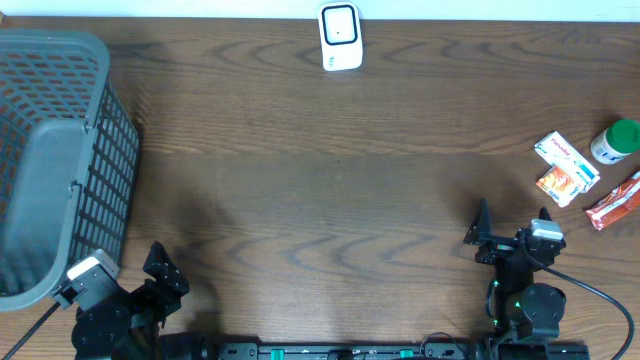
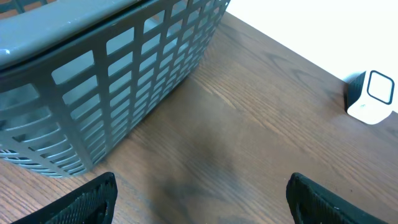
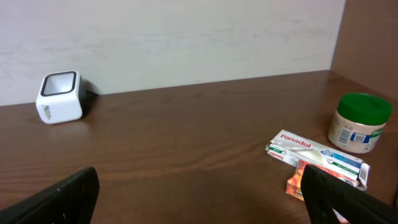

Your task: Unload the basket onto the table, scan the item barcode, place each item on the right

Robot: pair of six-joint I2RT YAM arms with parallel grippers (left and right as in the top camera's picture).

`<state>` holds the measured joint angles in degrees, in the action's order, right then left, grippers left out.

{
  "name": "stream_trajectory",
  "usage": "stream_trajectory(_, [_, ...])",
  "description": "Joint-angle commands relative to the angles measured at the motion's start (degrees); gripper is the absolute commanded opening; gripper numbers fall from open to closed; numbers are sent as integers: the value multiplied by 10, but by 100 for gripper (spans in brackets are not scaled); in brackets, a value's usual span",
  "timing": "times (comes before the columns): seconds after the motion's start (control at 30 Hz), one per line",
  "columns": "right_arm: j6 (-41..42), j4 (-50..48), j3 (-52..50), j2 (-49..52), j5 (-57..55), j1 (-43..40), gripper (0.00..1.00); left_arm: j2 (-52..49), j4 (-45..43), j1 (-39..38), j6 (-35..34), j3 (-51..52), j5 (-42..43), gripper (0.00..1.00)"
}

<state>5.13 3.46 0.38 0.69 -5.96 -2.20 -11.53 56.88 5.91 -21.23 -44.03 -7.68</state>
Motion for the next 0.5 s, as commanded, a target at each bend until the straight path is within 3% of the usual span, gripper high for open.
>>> stream_trajectory(0.0, [-9, 2, -1, -4, 4, -5, 99, 0, 1, 2, -5, 0, -5, 87])
stream_trajectory(0.33, [-9, 2, -1, -4, 4, -5, 99, 24, 5, -10, -5, 3, -5, 87])
stream_trajectory(0.47, [-9, 2, -1, -4, 4, -5, 99, 57, -48, -26, -5, 48, -3, 87])
